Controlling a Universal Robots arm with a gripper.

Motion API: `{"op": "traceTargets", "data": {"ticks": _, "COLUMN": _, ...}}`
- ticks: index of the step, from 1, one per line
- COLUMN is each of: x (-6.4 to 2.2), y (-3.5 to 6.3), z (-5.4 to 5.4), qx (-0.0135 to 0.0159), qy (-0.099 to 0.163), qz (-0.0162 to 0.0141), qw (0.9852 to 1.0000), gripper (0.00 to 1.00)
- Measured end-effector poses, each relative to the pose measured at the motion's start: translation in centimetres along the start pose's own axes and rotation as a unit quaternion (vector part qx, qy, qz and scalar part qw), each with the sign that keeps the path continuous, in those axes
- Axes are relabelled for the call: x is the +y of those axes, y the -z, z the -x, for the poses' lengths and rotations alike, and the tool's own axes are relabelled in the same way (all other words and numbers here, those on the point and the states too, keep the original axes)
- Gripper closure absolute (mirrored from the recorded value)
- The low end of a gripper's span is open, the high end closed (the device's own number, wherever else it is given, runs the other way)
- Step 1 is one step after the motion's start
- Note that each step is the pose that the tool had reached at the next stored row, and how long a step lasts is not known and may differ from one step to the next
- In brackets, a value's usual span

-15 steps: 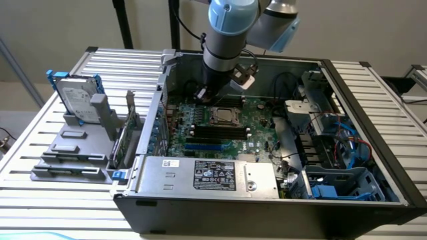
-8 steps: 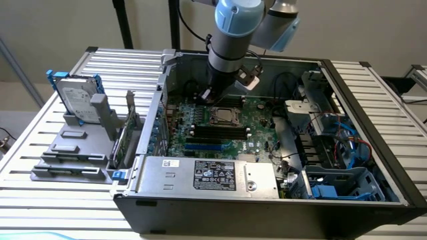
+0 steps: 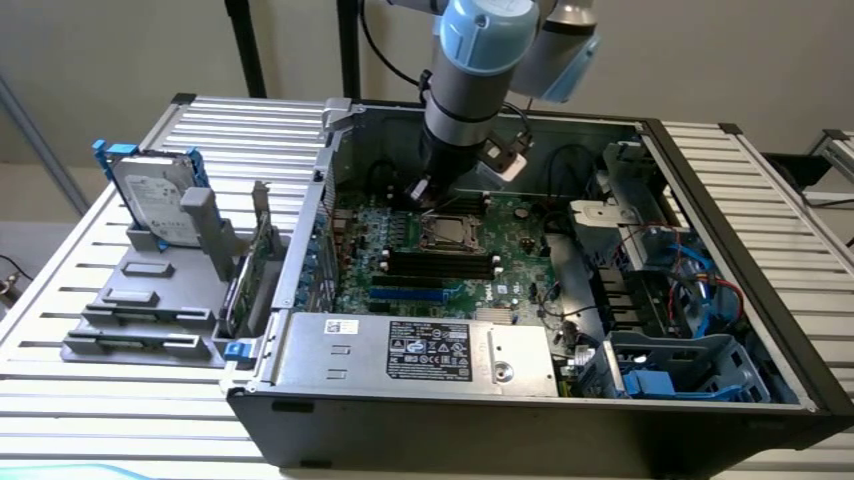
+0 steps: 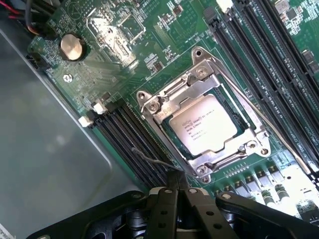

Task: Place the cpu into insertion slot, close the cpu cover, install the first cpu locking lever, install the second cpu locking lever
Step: 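Install the first cpu locking lever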

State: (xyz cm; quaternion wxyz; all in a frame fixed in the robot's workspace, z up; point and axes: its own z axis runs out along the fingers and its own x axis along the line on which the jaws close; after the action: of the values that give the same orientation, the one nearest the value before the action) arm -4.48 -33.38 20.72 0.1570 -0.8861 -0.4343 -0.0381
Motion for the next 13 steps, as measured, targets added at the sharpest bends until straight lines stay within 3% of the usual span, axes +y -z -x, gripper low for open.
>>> {"op": "traceTargets", "data": {"ticks": 13, "x": 0.6, "y": -0.38, "z": -0.77, "qx": -0.0034, "qy": 0.0, "qz": 0.0028, "qw": 1.0, "gripper": 0.89}}
